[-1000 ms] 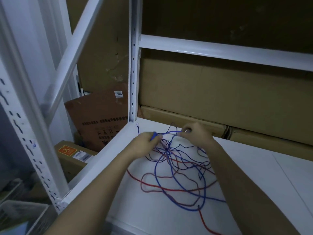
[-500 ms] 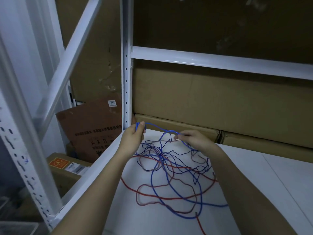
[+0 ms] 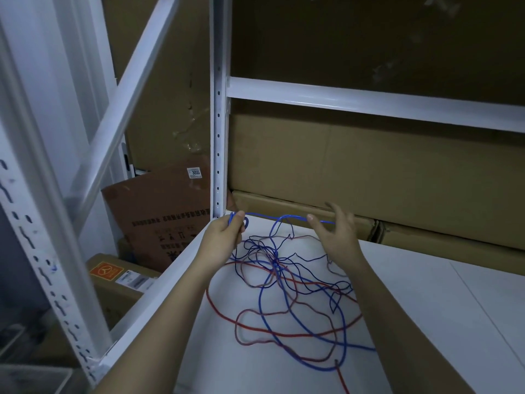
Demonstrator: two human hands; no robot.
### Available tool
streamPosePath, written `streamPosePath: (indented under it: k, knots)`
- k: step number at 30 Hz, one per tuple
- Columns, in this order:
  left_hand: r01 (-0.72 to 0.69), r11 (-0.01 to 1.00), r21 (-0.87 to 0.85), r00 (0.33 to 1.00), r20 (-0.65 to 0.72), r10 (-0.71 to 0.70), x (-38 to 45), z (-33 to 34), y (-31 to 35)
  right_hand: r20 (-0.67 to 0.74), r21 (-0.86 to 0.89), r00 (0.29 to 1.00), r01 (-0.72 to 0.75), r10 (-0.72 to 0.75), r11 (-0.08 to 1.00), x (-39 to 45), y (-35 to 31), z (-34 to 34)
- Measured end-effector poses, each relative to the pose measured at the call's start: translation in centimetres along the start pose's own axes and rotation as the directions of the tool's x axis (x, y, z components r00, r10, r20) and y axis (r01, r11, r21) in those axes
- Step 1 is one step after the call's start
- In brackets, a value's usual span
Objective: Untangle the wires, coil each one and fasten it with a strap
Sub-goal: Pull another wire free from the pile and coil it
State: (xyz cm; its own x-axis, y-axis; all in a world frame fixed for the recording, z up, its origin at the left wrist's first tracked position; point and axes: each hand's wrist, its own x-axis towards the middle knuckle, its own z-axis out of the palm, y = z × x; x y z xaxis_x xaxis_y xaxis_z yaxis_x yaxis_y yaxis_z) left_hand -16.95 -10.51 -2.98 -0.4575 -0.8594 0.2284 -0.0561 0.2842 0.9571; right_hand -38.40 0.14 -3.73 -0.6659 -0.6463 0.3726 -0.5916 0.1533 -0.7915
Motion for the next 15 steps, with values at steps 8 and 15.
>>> streamPosePath:
  k: [8,15]
  knots:
    - [-0.019,1.000,0.008,0.991,0.133,0.017,0.7,-0.3,0.0,-0.209,-0.382,0.847,0.389,-0.488,0.839,-1.4,-2.5,0.4]
    - [-0.197,0.935,0.295,0.888,0.459,0.042,2.8,0.1,2.9,0.753,0.019,0.597,0.401,-0.277,0.916,2.8,-8.5,0.9]
